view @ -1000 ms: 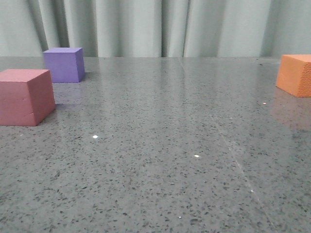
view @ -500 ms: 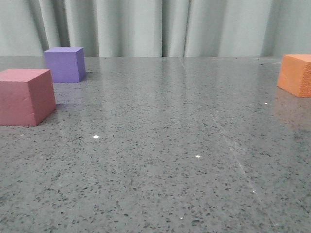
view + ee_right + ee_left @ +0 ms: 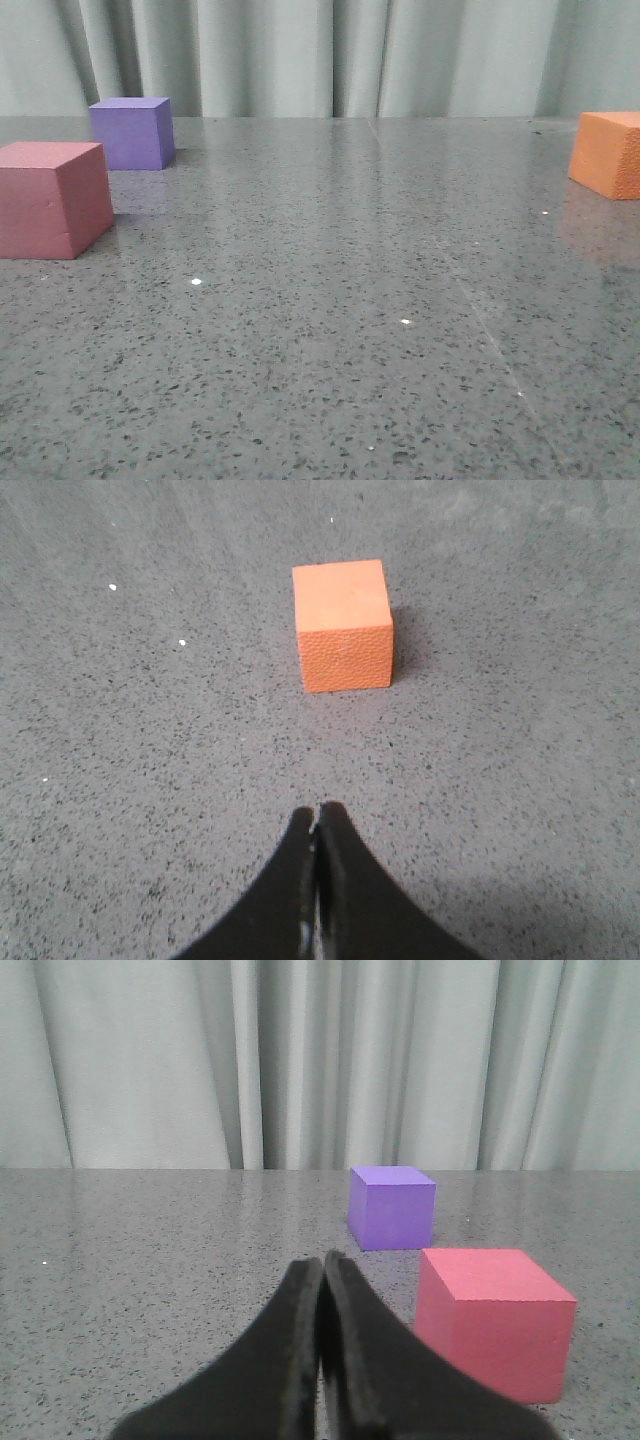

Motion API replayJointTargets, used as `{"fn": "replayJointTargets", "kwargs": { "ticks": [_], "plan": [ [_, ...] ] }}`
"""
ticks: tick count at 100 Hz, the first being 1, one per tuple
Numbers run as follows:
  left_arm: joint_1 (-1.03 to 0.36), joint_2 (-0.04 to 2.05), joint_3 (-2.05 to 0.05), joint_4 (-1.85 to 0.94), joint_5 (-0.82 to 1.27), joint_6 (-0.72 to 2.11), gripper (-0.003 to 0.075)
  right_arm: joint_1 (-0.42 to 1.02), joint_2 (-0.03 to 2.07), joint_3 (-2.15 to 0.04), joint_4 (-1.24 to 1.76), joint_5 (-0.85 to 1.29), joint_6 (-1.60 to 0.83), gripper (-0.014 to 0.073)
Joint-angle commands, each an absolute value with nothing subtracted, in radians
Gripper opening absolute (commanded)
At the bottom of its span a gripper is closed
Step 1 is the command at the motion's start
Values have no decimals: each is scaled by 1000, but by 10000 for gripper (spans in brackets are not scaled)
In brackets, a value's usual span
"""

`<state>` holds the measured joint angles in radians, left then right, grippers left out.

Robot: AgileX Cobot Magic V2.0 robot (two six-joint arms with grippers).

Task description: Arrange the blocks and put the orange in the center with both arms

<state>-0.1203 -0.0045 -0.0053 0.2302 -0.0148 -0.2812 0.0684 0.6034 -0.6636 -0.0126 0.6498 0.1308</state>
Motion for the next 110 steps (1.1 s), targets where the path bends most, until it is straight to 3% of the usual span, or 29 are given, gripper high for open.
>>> {"fn": "replayJointTargets", "kwargs": {
  "ticks": [1,49,54,63,81,110],
  "plan": [
    [-118,-37,50,228,-92,-283,-19,63,709,-745,-10,594,123,-68],
    [-118,-37,50,228,-92,-283,-19,63,910,-762,-10,572,123,-45],
    [-118,-37,50,228,-92,-283,-19,63,910,-762,-10,573,123,-2],
    [-118,-37,50,228,-92,-283,-19,63,910,-762,-10,581,123,151],
    [-118,-37,50,228,-92,-283,-19,63,910,-762,-10,593,123,664],
    [-118,-37,50,228,-92,-283,-19,63,916,-789,-10,602,123,633]
  ]
}}
